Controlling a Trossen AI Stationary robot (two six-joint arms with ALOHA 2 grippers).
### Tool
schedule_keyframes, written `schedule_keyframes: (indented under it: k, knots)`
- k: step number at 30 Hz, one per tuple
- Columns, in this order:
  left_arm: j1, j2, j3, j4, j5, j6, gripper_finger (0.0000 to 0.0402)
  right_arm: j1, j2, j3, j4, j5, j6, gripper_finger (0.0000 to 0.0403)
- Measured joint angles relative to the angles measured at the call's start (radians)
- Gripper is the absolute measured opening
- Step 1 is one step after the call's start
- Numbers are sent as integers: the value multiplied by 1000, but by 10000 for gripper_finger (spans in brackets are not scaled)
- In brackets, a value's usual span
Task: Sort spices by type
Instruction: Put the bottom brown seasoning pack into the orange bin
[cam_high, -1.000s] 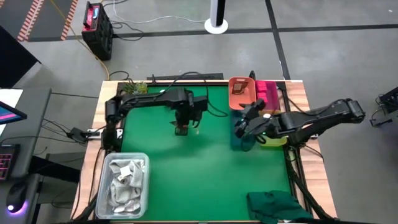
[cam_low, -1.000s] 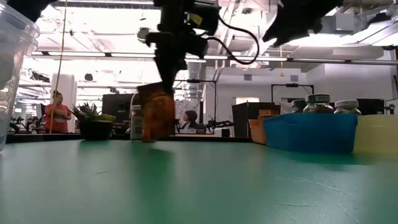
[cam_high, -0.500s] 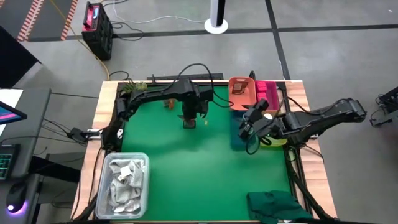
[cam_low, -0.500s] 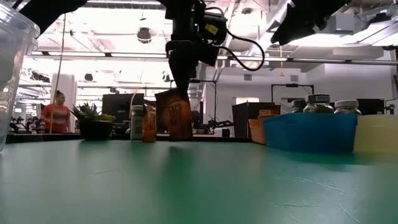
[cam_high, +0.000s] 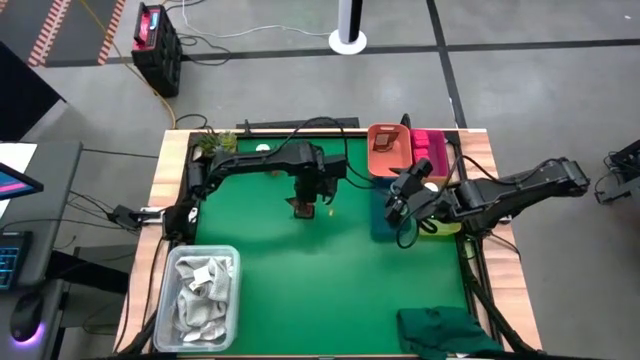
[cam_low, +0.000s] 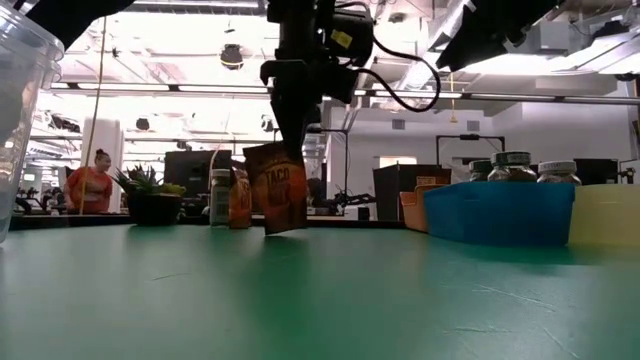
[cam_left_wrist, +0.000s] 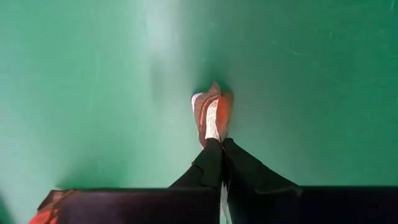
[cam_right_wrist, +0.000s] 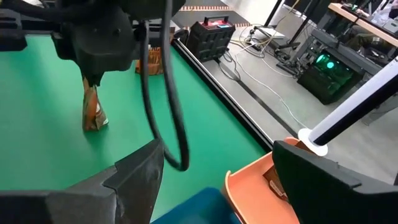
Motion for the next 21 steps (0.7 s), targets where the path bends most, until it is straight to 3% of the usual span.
schedule_keyframes:
  k: [4,14,21]
  knots:
    - [-6,0,0,17,-9,-2,28,0,0,0,0,0,0,329]
    - [-6,0,16,33,-22,4,147,0,0,0,5,1,5,329]
    - [22,-97,1,69,-72,10,157,5,-23,0,52,4,-1,329]
